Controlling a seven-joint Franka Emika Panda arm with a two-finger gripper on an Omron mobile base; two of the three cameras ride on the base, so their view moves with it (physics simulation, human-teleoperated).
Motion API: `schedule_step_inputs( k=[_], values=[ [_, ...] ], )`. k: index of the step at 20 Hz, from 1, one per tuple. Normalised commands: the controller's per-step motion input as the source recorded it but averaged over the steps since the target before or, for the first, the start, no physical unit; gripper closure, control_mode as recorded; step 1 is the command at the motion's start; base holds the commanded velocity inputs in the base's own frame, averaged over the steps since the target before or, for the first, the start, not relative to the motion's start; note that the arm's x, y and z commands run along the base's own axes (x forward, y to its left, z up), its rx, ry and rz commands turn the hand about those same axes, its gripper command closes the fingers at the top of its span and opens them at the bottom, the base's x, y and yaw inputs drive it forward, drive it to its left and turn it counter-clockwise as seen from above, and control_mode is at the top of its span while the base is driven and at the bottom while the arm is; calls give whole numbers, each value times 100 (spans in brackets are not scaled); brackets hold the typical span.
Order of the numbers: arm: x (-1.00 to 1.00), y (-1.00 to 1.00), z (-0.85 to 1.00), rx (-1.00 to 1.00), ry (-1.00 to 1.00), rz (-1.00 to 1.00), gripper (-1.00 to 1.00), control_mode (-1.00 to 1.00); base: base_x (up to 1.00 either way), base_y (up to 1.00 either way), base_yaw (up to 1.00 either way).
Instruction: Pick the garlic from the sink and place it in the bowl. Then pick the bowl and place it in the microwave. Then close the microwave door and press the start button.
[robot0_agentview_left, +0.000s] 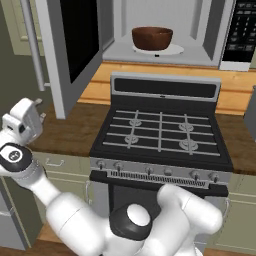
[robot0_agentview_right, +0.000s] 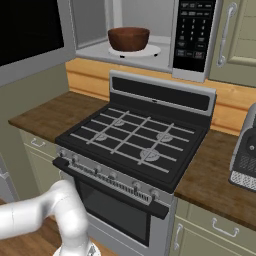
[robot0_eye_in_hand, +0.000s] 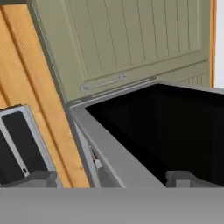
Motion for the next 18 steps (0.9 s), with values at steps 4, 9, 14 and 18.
schedule_step_inputs(
  k=[4,9,14,18],
  values=[
    [41,-38,32,11,-18,0,-100,-100,0,0,0],
    [14,-50,61,12,-23,0,-100,-100,0,0,0],
    [-10,-74,74,17,-30,3,-100,-100,0,0,0],
    [-44,-99,59,27,-28,10,-100,-100,0,0,0]
  ],
)
